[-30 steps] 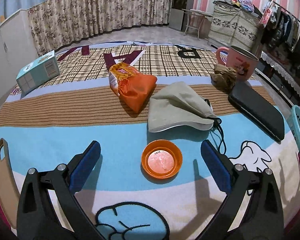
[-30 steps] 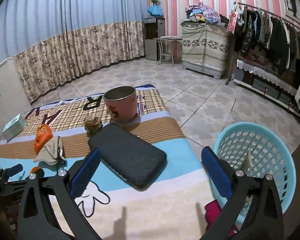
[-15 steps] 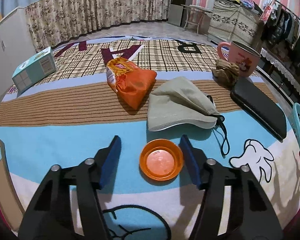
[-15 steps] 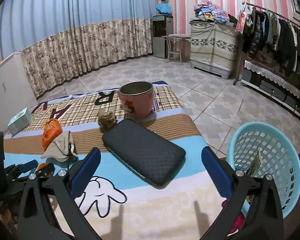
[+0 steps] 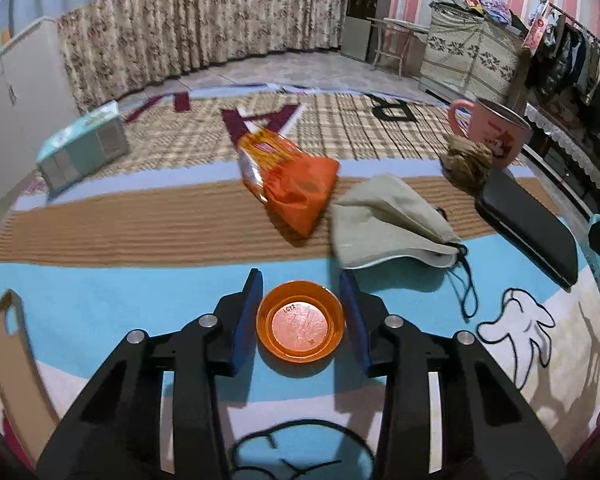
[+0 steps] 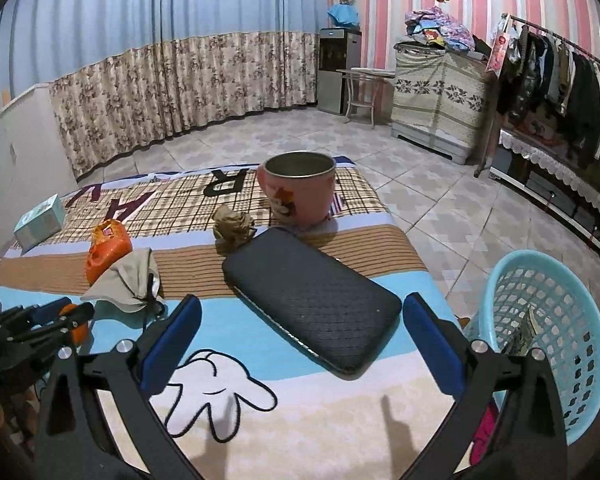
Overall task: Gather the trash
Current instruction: 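Lower the left tool onto the small orange dish and grasp its rim, then hold the orange dish with the left tool while the right tool grasps the beige cloth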
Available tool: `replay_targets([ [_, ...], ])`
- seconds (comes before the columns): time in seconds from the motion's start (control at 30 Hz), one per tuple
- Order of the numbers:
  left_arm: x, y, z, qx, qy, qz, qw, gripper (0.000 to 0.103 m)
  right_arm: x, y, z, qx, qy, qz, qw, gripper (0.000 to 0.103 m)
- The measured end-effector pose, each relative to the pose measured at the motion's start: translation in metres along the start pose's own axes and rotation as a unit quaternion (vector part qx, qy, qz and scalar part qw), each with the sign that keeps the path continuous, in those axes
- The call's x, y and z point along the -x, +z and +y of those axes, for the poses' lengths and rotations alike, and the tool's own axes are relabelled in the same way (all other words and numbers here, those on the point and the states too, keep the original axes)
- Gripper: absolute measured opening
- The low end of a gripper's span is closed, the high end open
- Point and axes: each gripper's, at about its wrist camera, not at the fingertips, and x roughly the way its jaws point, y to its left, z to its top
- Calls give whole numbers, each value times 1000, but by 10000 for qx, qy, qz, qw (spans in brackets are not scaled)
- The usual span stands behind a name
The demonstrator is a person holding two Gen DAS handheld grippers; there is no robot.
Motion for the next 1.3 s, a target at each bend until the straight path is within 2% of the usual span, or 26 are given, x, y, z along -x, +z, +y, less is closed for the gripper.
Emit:
replay_targets([
  [0.13,9,6,14,-12,294,-248,9993,39,-8,7,9,54,-7,-5,10000,98],
  [0.37,19,14,40,244,360,-447,9981,39,-22,17,53,412,389,5,9984,98],
  [0.5,28,15,48,248,437,-614,9968,39,-39,18,73,607,529,194,9966,98],
  [0.7,34,17,64,423,513,-727,9951,39,-63,17,88,366,887,468,9943,98],
  [0.9,36,18,71,480,627,-807,9936,39,-75,9,112,704,943,633,9910,96],
  [0.93,36,18,71,481,625,-808,9936,39,-77,7,115,798,920,639,9905,92],
  [1.0,36,18,71,474,632,-805,9936,39,-81,4,120,914,930,716,9889,75],
  [1.07,36,18,71,468,634,-809,9936,39,-84,2,121,891,1114,835,9862,67],
  [1.2,36,17,70,449,637,-804,9937,39,-84,0,125,939,1396,901,9816,35],
  [1.3,37,17,66,401,649,-794,9939,39,-75,2,126,1017,1431,785,9813,22],
])
